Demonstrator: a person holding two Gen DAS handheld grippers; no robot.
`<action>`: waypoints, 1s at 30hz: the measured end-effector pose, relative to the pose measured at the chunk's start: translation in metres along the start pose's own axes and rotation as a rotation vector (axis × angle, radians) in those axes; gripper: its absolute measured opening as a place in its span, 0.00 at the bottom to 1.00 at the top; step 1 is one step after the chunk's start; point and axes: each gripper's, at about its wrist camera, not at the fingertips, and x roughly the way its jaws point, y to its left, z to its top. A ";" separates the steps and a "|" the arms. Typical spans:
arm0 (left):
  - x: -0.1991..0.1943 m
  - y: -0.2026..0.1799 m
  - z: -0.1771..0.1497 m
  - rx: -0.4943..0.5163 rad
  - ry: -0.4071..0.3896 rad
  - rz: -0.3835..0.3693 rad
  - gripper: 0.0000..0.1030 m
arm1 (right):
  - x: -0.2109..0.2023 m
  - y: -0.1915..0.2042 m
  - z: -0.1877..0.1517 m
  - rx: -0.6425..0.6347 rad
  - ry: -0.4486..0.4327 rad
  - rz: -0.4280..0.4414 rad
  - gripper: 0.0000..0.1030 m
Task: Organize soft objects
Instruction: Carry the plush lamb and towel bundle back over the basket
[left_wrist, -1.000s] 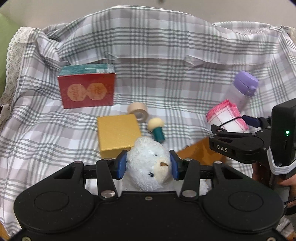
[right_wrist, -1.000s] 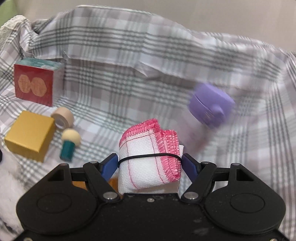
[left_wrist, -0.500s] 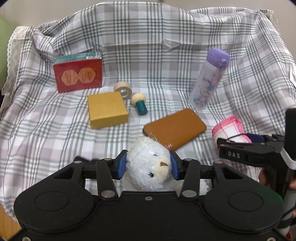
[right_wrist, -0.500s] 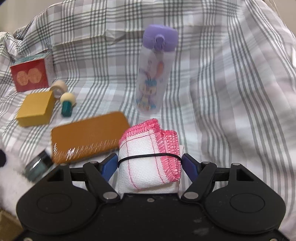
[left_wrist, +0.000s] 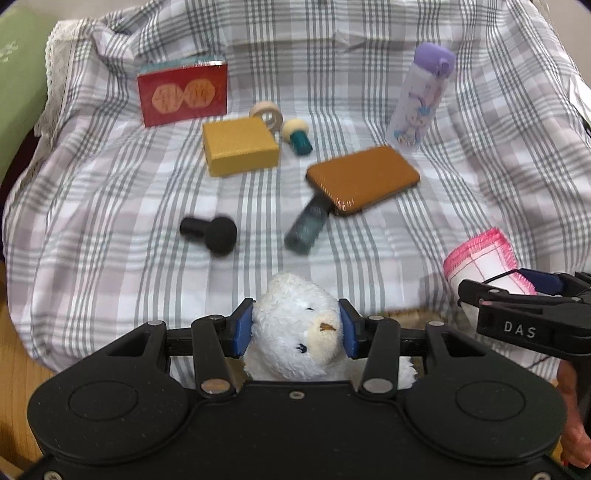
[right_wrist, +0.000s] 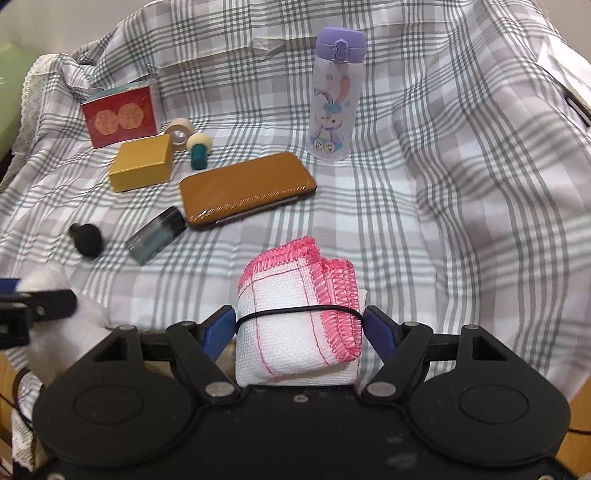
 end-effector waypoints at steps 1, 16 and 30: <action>-0.001 0.000 -0.003 0.001 0.010 -0.003 0.45 | -0.005 0.001 -0.004 0.005 0.002 0.003 0.72; -0.018 0.013 -0.037 -0.048 0.095 0.007 0.45 | -0.030 0.012 -0.032 0.027 0.072 0.076 0.72; -0.024 0.010 -0.059 0.038 0.169 0.012 0.46 | -0.030 0.028 -0.033 -0.015 0.087 0.119 0.72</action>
